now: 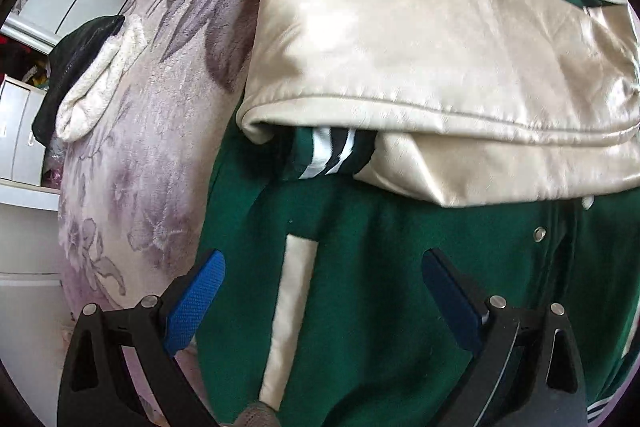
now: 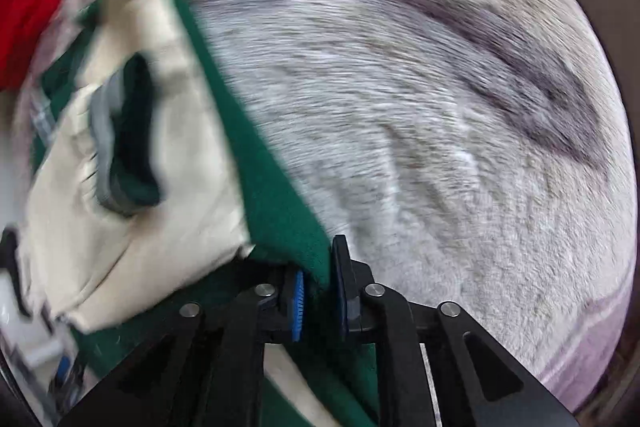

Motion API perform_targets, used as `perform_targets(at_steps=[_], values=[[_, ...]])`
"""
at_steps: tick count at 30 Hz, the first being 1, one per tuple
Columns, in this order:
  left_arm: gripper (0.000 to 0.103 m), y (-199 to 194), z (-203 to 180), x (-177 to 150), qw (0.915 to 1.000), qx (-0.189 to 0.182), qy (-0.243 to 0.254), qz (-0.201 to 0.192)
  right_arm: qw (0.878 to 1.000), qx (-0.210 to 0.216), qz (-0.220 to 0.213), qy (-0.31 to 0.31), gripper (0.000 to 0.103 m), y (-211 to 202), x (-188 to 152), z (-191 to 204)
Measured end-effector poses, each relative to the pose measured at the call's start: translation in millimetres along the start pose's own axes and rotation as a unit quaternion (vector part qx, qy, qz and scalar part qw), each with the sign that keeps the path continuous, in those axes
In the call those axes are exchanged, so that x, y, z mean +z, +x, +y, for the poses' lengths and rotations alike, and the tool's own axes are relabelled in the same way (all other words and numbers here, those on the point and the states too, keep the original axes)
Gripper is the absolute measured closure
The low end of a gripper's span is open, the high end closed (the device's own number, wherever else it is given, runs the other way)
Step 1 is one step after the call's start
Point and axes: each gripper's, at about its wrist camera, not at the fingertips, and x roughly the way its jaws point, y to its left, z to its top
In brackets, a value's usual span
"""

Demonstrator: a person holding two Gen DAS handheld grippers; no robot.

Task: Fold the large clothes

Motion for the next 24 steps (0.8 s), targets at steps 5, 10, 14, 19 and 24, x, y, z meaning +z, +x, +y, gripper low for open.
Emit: perform_targets(at_steps=[5, 10, 14, 19, 24], values=[[0.002, 4.3, 12.8, -22.8, 0.9992, 0.022, -0.016, 0.027, 0.997, -0.006, 0.020, 0.080, 0.072, 2.3, -9.5, -25.0], [0.002, 0.7, 20.9, -80.5, 0.9975, 0.017, -0.028, 0.063, 0.998, 0.021, 0.060, -0.007, 0.060, -33.2, -103.5, 32.2], [0.002, 3.8, 11.0, -125.6, 0.9960, 0.000, -0.004, 0.089, 0.984, 0.053, 0.152, -0.081, 0.060, -14.7, -206.4, 97.0], [0.002, 15.2, -8.6, -162.3, 0.9936, -0.025, 0.039, 0.103, 0.975, -0.054, 0.149, -0.154, 0.060, 35.9, -299.0, 143.1], [0.002, 11.6, -3.4, -170.0, 0.9938, -0.055, 0.028, 0.092, 0.986, -0.062, 0.098, -0.117, 0.099, 17.3, -339.7, 165.3]])
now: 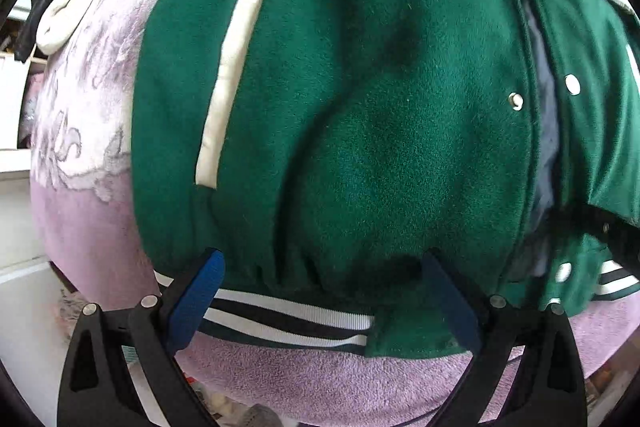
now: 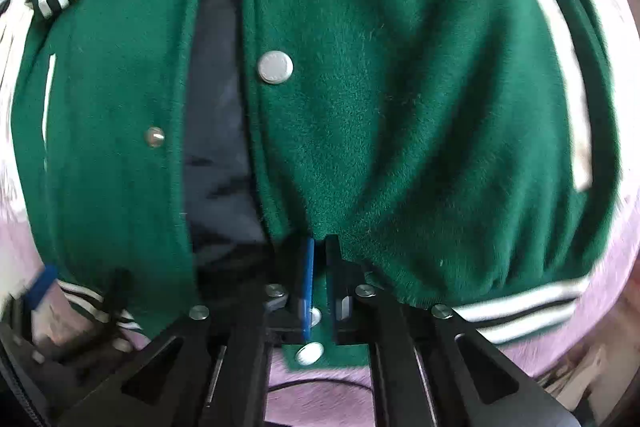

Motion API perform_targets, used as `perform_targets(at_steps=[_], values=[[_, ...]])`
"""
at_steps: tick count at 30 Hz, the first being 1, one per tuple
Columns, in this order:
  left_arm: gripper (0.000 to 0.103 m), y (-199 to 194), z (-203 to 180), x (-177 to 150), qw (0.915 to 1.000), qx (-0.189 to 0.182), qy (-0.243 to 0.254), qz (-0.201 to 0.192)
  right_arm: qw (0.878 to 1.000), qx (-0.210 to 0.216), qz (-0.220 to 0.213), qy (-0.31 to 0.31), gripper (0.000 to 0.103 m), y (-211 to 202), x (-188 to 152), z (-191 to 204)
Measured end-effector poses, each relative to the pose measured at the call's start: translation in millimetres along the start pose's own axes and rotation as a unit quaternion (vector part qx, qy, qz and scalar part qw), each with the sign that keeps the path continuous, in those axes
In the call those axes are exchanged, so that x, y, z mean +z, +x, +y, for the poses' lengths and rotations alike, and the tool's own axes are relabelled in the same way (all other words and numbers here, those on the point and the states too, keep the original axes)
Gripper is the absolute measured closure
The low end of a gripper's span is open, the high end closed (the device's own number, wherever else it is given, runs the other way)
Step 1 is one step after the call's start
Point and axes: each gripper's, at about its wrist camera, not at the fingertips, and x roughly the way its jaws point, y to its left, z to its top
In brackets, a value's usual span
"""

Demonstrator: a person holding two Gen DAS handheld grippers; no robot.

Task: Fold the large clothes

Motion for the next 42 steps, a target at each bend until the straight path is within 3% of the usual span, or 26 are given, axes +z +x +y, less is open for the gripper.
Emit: perform_targets(at_steps=[5, 7, 8, 10, 11, 12, 13, 14, 15, 16, 19, 23, 28, 31, 34, 37, 39, 42], values=[[0.003, -5.7, 25.6, -6.9, 0.9996, -0.019, -0.018, -0.015, 0.999, 0.034, -0.026, -0.027, 0.099, -33.4, -31.8, 2.4], [0.003, -1.0, 35.1, -8.1, 0.9995, -0.023, -0.018, -0.010, 0.998, 0.032, -0.010, -0.056, 0.098, -21.5, -16.8, -3.8], [0.003, 0.2, 40.0, -9.2, 0.9995, -0.024, -0.020, -0.007, 0.998, 0.031, 0.005, -0.063, 0.097, -28.6, 6.7, -22.9], [0.002, -1.5, 50.8, -10.1, 0.9990, -0.034, -0.027, -0.007, 0.995, 0.083, 0.049, -0.034, 0.091, -17.1, 10.4, -43.8], [0.002, -3.0, 54.7, -10.6, 0.9989, -0.035, -0.028, -0.010, 0.989, 0.133, 0.069, -0.003, 0.089, -21.0, 9.6, -64.1], [0.002, -5.7, 59.9, -10.7, 0.9988, -0.036, -0.029, -0.015, 0.982, 0.173, 0.075, 0.017, 0.086, -28.3, 6.2, -76.4], [0.002, -8.6, 62.3, -10.7, 0.9986, -0.038, -0.029, -0.019, 0.975, 0.208, 0.070, 0.046, 0.076, -42.3, -0.4, -99.4], [0.002, -11.7, 63.7, -10.3, 0.9985, -0.041, -0.028, -0.023, 0.973, 0.212, 0.056, 0.066, 0.068, -56.3, -6.6, -120.4], [0.002, -14.9, 62.9, -10.2, 0.9982, -0.045, -0.028, -0.026, 0.974, 0.206, 0.035, 0.088, 0.052, -70.8, -13.2, -142.8], [0.002, -19.2, 55.6, -10.9, 0.9978, -0.052, -0.027, -0.030, 0.975, 0.187, 0.009, 0.116, 0.047, -87.0, -21.6, -171.6], [0.002, -29.3, 26.2, -9.8, 0.9966, -0.071, -0.014, -0.040, 0.974, 0.145, -0.018, 0.173, 0.046, -114.0, -28.0, -236.9], [0.002, -33.4, -24.3, -4.9, 0.9958, -0.077, 0.002, -0.050, 0.973, 0.093, -0.021, 0.209, 0.046, -115.6, -30.6, -321.8], [0.002, 4.3, -72.4, -7.4, 0.9986, -0.052, -0.007, -0.006, 0.984, 0.082, -0.020, 0.156, 0.048, -95.7, -12.1, -357.1], [0.000, 12.7, -83.5, -9.8, 0.9994, -0.027, -0.020, -0.008, 0.994, 0.030, 0.009, 0.101, 0.061, -54.2, -6.8, -363.8], [0.000, 10.0, -98.0, -13.6, 0.9994, 0.013, -0.031, -0.013, 0.991, 0.066, 0.043, 0.108, 0.061, -41.2, -8.9, -386.4], [0.000, 1.6, -118.9, -12.1, 0.9980, 0.048, -0.041, -0.008, 0.986, 0.117, 0.080, 0.085, 0.058, -59.3, 5.5, -400.8], [0.000, 0.3, -129.2, -11.2, 0.9964, 0.067, -0.051, -0.002, 0.983, 0.155, 0.068, 0.077, 0.058, -83.0, 19.0, -412.6], [0.000, 2.8, -138.9, -8.7, 0.9933, 0.076, -0.086, 0.009, 0.982, 0.178, 0.032, 0.047, 0.054, -113.6, 51.3, -426.1]])
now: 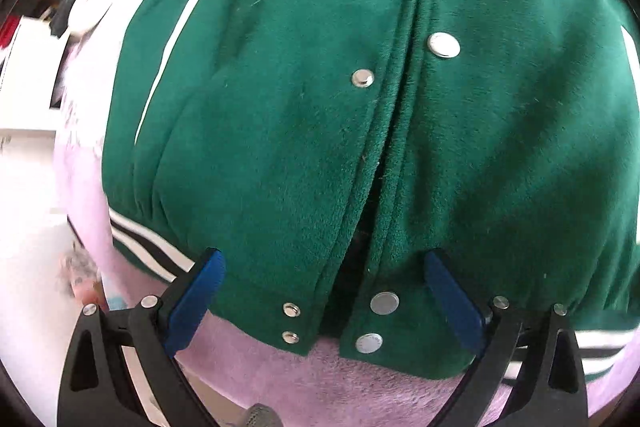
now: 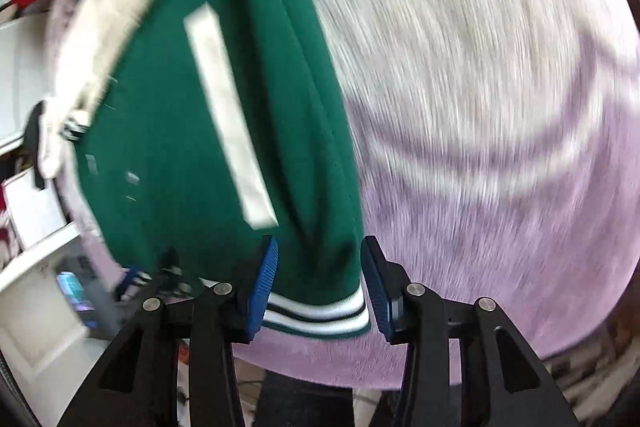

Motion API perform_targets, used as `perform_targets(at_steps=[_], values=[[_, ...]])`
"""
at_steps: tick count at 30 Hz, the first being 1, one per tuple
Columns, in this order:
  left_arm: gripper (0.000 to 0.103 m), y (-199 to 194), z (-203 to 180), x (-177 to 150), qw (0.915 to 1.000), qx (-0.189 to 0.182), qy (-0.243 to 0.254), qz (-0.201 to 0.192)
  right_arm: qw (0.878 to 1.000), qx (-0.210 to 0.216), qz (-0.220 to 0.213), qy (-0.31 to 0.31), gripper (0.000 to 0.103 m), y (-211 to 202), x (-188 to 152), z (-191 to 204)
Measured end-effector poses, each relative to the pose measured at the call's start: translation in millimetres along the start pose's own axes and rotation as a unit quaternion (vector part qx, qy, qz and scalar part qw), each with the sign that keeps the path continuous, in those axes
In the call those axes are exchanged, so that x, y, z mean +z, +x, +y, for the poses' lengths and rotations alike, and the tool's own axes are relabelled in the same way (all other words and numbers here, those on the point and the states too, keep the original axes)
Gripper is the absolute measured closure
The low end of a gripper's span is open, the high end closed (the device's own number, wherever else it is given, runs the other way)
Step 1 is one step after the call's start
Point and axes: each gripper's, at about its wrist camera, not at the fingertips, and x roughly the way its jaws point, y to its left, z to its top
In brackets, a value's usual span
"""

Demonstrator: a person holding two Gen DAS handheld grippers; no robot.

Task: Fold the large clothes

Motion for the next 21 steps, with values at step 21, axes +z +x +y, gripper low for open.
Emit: perform_targets(at_steps=[21], values=[[0.000, -48.1, 6.5, 4.5, 0.9946, 0.072, 0.009, -0.074, 0.981, -0.158, -0.077, -0.084, 0.061, -42.8, 149.4, 18.3]])
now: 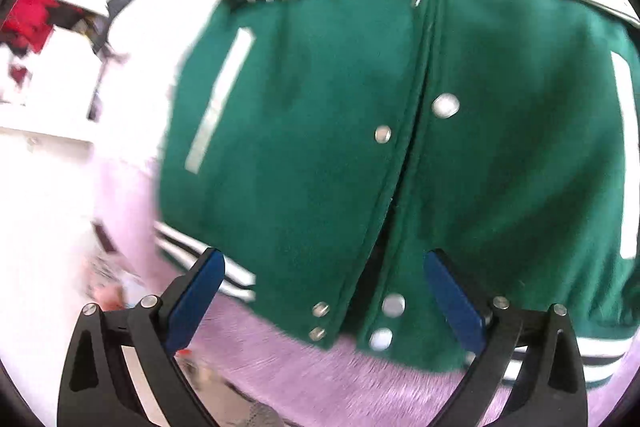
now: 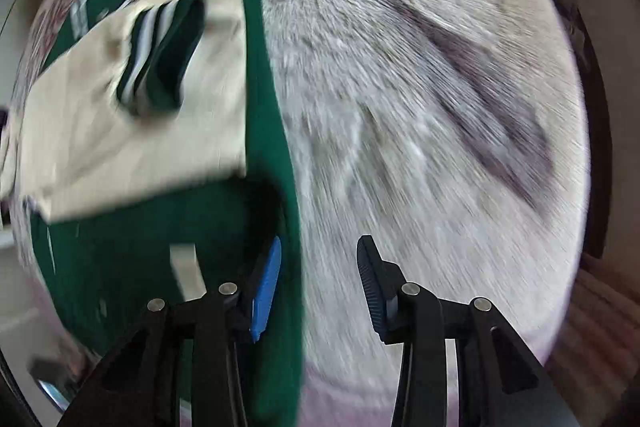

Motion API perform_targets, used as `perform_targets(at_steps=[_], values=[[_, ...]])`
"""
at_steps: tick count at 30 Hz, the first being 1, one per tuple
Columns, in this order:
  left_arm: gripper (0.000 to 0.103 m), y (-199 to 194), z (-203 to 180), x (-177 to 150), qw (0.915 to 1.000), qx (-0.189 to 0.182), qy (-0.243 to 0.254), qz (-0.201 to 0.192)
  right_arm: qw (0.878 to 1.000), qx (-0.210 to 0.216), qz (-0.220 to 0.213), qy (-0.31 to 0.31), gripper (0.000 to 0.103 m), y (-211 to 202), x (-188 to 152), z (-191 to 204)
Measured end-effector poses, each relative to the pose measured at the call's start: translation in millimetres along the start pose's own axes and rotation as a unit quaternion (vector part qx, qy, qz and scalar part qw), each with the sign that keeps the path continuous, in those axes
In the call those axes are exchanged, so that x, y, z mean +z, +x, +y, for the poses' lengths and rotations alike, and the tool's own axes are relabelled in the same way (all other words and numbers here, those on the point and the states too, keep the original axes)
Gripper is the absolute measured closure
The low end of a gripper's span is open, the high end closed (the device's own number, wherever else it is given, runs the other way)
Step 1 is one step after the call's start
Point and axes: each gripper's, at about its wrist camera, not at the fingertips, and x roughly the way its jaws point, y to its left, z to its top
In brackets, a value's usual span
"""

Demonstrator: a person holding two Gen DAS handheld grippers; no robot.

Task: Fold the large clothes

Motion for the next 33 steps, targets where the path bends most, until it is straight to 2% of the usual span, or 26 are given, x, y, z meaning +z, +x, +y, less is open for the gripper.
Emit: perform_targets(at_steps=[4, 6, 9, 13, 15, 17, 20, 22, 24, 28, 31, 33], values=[[0.000, -58.4, -43.8, -23.2, 0.9956, 0.050, 0.062, -0.049, 1.000, -0.021, 0.013, 0.005, 0.055, -23.3, -52.6, -42.8], [0.000, -80.5, -80.9, -41.0, 0.9918, 0.051, 0.098, -0.065, 0.999, -0.036, 0.027, 0.025, 0.055, -29.4, -79.0, -72.2], [0.000, -102.7, -145.6, -68.2, 0.9845, 0.044, 0.149, -0.082, 0.996, -0.028, 0.043, 0.076, 0.054, -43.7, -111.9, -133.7], [0.000, -111.1, -233.1, -89.6, 0.9745, 0.069, 0.185, -0.107, 0.991, -0.038, 0.043, 0.123, 0.051, -53.1, -119.2, -192.0], [0.000, -104.0, -258.2, -92.0, 0.9731, 0.082, 0.186, -0.109, 0.989, -0.041, 0.038, 0.135, 0.051, -56.3, -110.6, -205.4], [0.000, -83.7, -279.8, -89.2, 0.9704, 0.106, 0.196, -0.093, 0.989, -0.041, 0.026, 0.139, 0.051, -62.8, -100.3, -222.9], [0.000, -58.8, -294.5, -76.1, 0.9692, 0.136, 0.189, -0.079, 0.990, -0.037, 0.010, 0.133, 0.051, -65.7, -76.1, -224.2], [0.000, -53.5, -287.5, -61.1, 0.9726, 0.139, 0.168, -0.080, 0.992, -0.031, 0.004, 0.124, 0.050, -62.9, -59.0, -212.5], [0.000, -62.3, -279.6, -52.9, 0.9684, 0.168, 0.159, -0.094, 0.993, -0.026, 0.002, 0.115, 0.050, -53.4, -47.6, -196.9], [0.000, -57.2, -247.4, -31.1, 0.9716, 0.179, 0.129, -0.087, 0.995, -0.001, 0.005, 0.101, 0.050, -19.0, -17.7, -164.1], [0.000, -54.0, -247.1, -23.5, 0.9727, 0.170, 0.137, -0.079, 0.996, 0.050, -0.004, 0.080, 0.050, 7.6, 15.2, -139.9], [0.001, -58.7, -249.2, -25.0, 0.9735, 0.163, 0.140, -0.080, 0.990, 0.135, -0.009, 0.047, 0.050, 27.1, 43.3, -120.7]])
